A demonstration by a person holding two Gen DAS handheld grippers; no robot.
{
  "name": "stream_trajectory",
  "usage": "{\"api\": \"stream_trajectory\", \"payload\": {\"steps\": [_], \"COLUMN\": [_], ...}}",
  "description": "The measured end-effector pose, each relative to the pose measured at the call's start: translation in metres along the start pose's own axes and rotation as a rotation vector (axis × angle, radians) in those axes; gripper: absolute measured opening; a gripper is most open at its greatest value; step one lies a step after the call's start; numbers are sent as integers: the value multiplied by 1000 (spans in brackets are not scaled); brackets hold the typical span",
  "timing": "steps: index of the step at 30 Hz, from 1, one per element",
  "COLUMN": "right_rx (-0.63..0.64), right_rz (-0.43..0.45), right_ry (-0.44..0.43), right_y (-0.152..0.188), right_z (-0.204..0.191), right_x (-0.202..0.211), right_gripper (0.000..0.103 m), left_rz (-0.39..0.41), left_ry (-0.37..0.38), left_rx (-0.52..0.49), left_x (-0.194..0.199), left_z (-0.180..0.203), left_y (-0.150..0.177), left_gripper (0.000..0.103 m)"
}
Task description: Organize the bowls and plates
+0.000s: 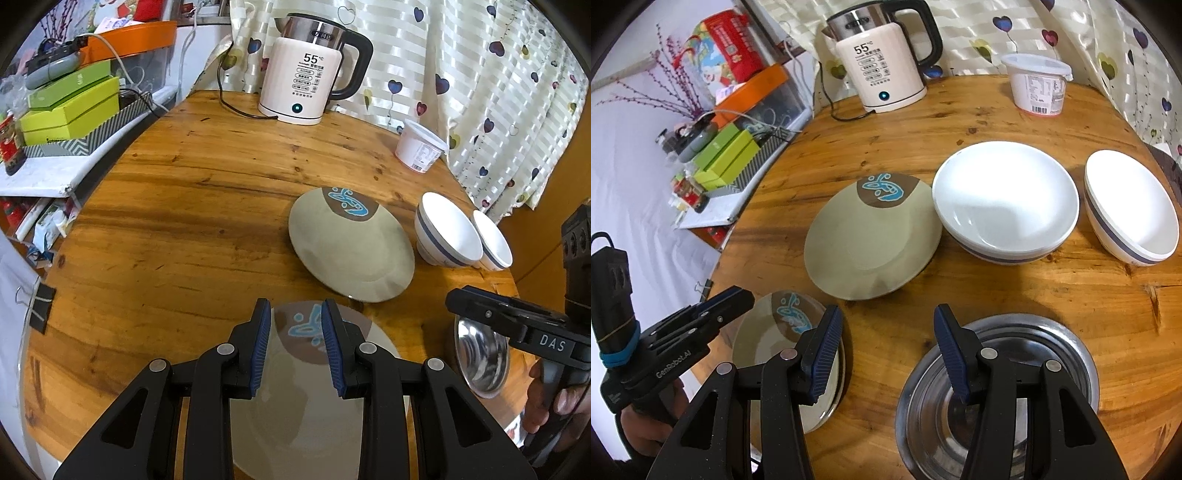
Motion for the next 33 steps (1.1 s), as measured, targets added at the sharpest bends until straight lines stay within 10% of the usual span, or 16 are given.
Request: {"api": "stream_trajectory", "payload": {"steps": [33], "right_rx": [-101], "right_rz": [-27], "right_ry": [40], "right_y": [-21], "right_z": [8], "right_x": [-38], "right_gripper": [46], "left_rz": [-93], "left_ry": [73], "left_rx": [-62], "left_x": [-70], "left_z": [0], "left_y": [-48], "left_gripper": [29]}}
Point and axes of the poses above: each gripper's, at about its wrist camera, not at the fingertips, and x roughly against the way its jaws point, z to its right, y to its underside, the point moved 2 cm from there along -x, roughly the way its jaws point, and after that the axes turned 4 degrees about z, right-handed, at the moved point
